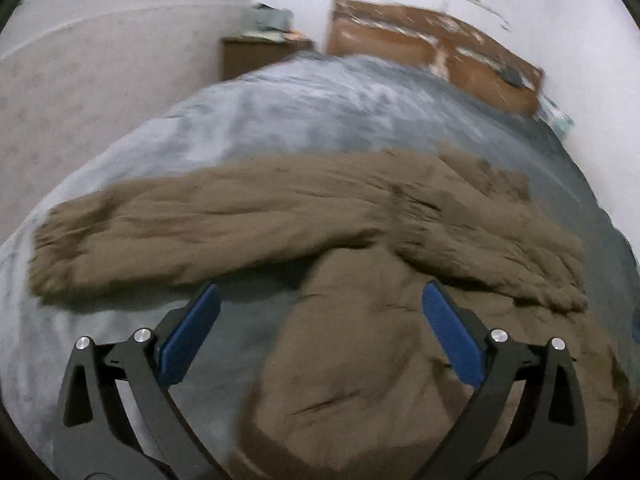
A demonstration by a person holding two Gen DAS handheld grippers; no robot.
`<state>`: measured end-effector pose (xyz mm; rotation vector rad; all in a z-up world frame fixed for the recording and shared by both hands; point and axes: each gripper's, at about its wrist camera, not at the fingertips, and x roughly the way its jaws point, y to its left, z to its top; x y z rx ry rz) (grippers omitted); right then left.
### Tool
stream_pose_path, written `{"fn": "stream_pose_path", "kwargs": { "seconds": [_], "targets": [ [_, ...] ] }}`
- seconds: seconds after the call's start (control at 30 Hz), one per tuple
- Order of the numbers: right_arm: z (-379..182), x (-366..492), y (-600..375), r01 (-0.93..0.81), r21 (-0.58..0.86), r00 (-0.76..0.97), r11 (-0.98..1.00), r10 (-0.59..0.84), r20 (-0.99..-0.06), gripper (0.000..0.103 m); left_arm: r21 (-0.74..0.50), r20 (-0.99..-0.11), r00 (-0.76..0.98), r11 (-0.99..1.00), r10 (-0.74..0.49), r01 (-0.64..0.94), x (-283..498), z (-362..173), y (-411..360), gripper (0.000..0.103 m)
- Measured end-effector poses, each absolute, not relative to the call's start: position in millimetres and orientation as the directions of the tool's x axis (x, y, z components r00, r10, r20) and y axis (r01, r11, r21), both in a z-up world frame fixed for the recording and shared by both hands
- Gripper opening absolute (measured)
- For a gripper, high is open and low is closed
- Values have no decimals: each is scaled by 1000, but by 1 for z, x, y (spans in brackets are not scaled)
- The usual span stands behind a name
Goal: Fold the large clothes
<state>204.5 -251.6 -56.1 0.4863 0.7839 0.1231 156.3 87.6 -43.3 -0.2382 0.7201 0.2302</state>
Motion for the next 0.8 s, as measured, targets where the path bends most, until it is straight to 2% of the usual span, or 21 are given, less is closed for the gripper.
{"fn": "stream_pose_path", "kwargs": {
  "seconds": [0.1, 0.27, 0.3, 0.37, 0.43, 0.57, 0.67, 0.8],
  "targets": [
    [-54, 183, -251, 54, 467, 714, 883, 293, -636, 101, -66, -684, 703, 942, 197, -328, 141, -47, 98, 100],
    [-47, 151, -247, 25, 428, 727, 904, 277, -628, 101, -23, -707, 670, 940, 226, -341, 123, -52, 119, 100],
    [-48, 147, -247, 27, 428, 726, 904, 276, -630, 101, -44, -720, 662, 938, 208, -343, 121, -54, 128, 100],
    [-50, 144, -247, 25, 440, 715, 898, 291, -636, 101, -175, -750, 653, 922, 102, -345, 116, -66, 152, 100],
    [-54, 144, -248, 26, 465, 699, 885, 316, -641, 101, -214, -759, 643, 892, 105, -398, 106, -74, 179, 100],
    [-51, 142, -251, 36, 467, 709, 884, 307, -635, 101, -87, -758, 609, 889, 234, -450, 98, -83, 205, 100],
    [-53, 145, -249, 31, 483, 701, 875, 325, -635, 101, 46, -739, 593, 901, 321, -431, 98, -84, 217, 100],
    [-54, 150, -242, 13, 476, 692, 879, 336, -639, 101, 176, -734, 569, 913, 371, -367, 104, -91, 223, 100]
  ]
}}
